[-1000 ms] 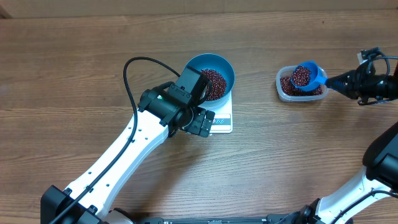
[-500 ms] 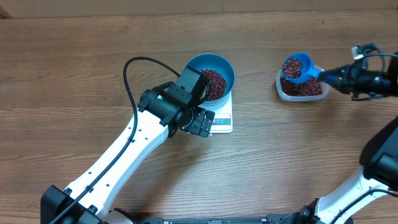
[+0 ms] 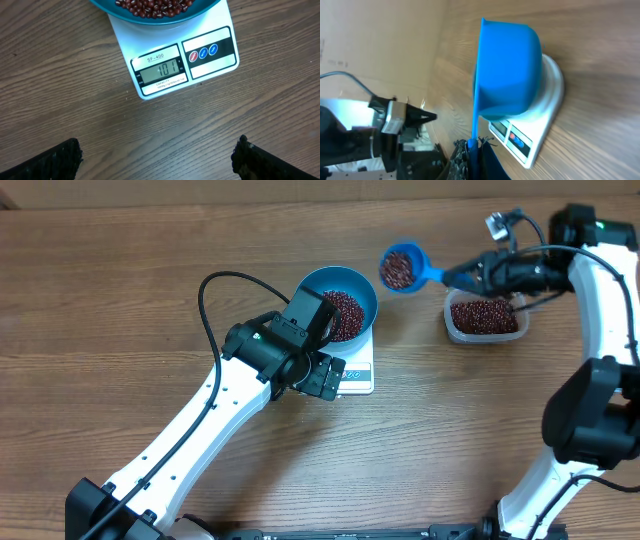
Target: Scoop item into bowl and weigh 150g on scale
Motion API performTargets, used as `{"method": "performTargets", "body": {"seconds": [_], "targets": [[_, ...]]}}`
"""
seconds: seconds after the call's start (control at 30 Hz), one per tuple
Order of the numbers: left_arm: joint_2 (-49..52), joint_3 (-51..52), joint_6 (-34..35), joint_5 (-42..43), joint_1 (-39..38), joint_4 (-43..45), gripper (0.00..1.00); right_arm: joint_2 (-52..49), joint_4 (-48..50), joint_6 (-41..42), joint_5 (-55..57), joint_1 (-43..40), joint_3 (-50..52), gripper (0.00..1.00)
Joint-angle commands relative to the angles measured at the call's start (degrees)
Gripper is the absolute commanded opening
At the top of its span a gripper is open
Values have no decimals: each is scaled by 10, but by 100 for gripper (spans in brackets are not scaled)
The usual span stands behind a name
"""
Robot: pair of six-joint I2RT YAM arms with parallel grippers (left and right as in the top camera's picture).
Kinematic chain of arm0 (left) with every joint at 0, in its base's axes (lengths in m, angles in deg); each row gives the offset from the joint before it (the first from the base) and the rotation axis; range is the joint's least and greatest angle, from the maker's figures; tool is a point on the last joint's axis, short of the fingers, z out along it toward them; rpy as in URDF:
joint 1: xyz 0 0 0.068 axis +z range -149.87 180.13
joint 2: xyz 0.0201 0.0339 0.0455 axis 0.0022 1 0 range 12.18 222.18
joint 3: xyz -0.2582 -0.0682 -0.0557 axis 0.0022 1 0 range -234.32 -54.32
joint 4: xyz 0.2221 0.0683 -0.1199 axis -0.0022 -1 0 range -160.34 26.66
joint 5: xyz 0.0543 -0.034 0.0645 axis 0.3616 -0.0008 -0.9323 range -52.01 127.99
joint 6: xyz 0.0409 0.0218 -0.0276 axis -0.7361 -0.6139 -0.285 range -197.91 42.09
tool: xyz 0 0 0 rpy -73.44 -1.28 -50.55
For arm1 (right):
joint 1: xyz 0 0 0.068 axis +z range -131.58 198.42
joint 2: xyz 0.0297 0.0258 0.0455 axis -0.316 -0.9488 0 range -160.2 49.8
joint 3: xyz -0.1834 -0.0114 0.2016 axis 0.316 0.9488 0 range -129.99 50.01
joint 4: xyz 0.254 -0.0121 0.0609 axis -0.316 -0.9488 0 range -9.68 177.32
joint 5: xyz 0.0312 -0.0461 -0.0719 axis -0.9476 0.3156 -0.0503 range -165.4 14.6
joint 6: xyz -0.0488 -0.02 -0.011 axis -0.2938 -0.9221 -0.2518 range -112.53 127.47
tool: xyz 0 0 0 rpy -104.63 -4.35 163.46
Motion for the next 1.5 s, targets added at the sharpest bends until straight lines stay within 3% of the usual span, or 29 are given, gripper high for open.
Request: {"method": "performTargets", "body": {"seconds": [0.0, 0.4, 0.83, 1.47], "targets": [[-14, -3, 2, 4, 2, 1, 99, 3, 2, 3, 13, 48, -47, 4], [-14, -3, 2, 4, 2, 1, 100, 4, 2, 36, 217, 134, -56, 4], [-14, -3, 2, 4, 2, 1, 100, 41, 74, 49, 225, 189, -56, 4], [-14, -3, 2, 4, 2, 1, 99, 90, 87, 11, 259, 211, -56, 4]]}}
